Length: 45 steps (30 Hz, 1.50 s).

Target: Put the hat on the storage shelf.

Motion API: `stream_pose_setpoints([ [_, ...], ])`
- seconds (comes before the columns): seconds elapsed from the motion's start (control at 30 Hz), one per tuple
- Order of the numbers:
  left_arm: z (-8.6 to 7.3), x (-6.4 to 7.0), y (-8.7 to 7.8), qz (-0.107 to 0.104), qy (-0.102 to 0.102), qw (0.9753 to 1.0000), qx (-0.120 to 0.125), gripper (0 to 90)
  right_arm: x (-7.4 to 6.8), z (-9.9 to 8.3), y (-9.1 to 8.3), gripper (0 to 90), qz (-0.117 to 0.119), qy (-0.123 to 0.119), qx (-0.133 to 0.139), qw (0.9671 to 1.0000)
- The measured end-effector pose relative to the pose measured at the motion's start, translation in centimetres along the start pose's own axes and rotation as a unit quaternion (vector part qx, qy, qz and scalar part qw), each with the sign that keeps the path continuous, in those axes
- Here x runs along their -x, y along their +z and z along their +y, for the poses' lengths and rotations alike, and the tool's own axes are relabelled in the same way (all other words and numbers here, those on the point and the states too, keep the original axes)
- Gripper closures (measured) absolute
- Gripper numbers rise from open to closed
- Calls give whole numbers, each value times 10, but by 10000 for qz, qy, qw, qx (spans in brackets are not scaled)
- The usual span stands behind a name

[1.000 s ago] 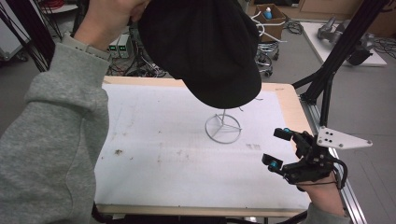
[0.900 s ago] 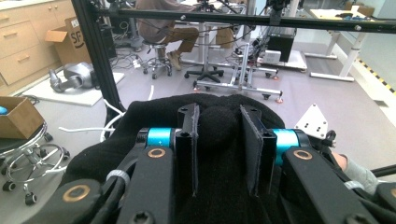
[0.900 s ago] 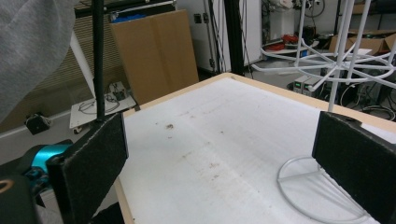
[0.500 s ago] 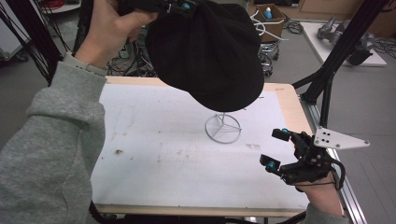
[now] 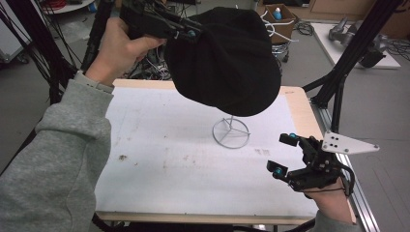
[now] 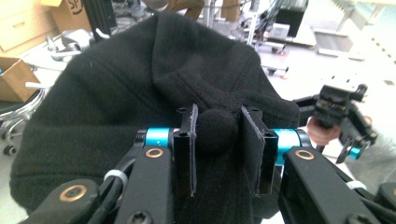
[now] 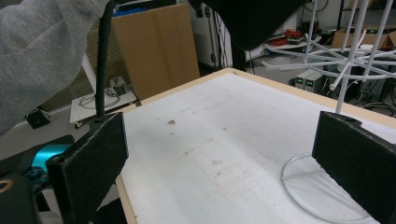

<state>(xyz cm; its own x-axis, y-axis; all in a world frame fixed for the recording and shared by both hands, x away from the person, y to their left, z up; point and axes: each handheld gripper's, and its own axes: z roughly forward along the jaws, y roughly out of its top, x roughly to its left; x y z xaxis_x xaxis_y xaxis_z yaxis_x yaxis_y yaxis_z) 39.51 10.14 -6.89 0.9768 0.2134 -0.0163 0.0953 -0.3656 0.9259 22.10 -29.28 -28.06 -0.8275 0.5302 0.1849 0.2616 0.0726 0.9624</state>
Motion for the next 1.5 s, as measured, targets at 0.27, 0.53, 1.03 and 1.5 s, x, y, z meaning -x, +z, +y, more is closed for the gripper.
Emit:
stream_pose_setpoints([
  [0.27, -14, -5, 6, -42, -102, 9999, -25, 682, -1, 0, 3, 25, 19, -7, -37, 10000],
  [0.53, -29, -5, 10, -57, -105, 9997, -197, 678, 0, 0, 4, 25, 10, 7, -38, 10000],
  [1.03, -53, -10, 19, -63, -199, 9996, -198, 646, -2, 0, 7, 25, 16, -17, -78, 10000],
  [1.5, -54, -9, 14, -182, -297, 9993, -167, 372, -4, 0, 10, 25, 30, -23, -140, 9999],
])
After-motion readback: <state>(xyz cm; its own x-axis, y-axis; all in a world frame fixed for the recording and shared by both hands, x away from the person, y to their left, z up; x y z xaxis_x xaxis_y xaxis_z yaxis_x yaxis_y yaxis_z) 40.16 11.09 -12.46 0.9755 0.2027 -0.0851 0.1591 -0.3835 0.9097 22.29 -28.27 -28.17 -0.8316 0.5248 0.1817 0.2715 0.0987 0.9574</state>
